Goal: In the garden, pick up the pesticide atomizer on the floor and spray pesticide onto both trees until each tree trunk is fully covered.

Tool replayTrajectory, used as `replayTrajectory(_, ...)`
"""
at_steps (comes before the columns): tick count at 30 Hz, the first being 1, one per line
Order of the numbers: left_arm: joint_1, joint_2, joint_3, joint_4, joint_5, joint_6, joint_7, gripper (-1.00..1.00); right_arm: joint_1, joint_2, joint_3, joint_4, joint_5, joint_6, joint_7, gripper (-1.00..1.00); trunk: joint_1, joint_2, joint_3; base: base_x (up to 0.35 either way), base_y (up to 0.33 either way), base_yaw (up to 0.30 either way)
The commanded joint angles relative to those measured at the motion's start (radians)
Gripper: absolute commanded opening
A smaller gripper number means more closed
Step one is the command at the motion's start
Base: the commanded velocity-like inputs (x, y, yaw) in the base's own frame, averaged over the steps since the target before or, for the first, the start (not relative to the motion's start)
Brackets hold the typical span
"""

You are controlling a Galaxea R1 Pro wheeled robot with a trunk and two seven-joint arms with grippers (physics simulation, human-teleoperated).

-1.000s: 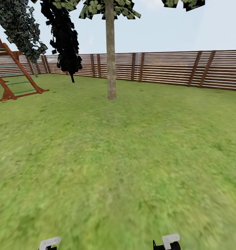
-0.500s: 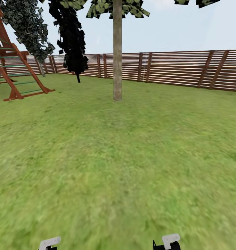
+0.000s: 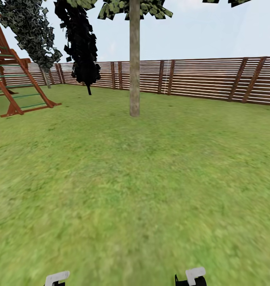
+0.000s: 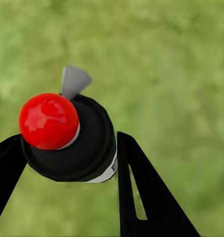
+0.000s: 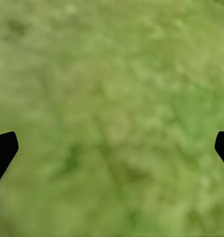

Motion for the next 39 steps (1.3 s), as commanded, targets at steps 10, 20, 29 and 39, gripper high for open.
replayTrajectory(10, -0.001, 0.000, 0.002, 0.001, -0.005, -0.004, 0.003, -1.00, -0.001, 0.000, 0.008, 0.001, 0.006, 0.000, -0.010, 1.00, 0.000, 0.000, -0.001, 0.340, 0.000, 0.000)
replayTrajectory(20, -0.001, 0.000, 0.002, 0.001, -0.005, -0.004, 0.003, -1.00, -0.001, 0.000, 0.008, 0.001, 0.006, 0.000, -0.010, 1.00, 0.000, 0.000, -0.001, 0.340, 0.000, 0.000)
replayTrajectory(29, -0.001, 0.000, 0.002, 0.001, -0.005, -0.004, 0.003, -1.00, -0.001, 0.000, 0.008, 0.001, 0.006, 0.000, -0.010, 1.00, 0.000, 0.000, -0.001, 0.340, 0.000, 0.000)
replayTrajectory(39, -0.001, 0.000, 0.002, 0.001, -0.005, -0.004, 0.003, -1.00, -0.001, 0.000, 0.008, 0.001, 0.006, 0.000, -0.010, 1.00, 0.000, 0.000, -0.001, 0.340, 0.000, 0.000)
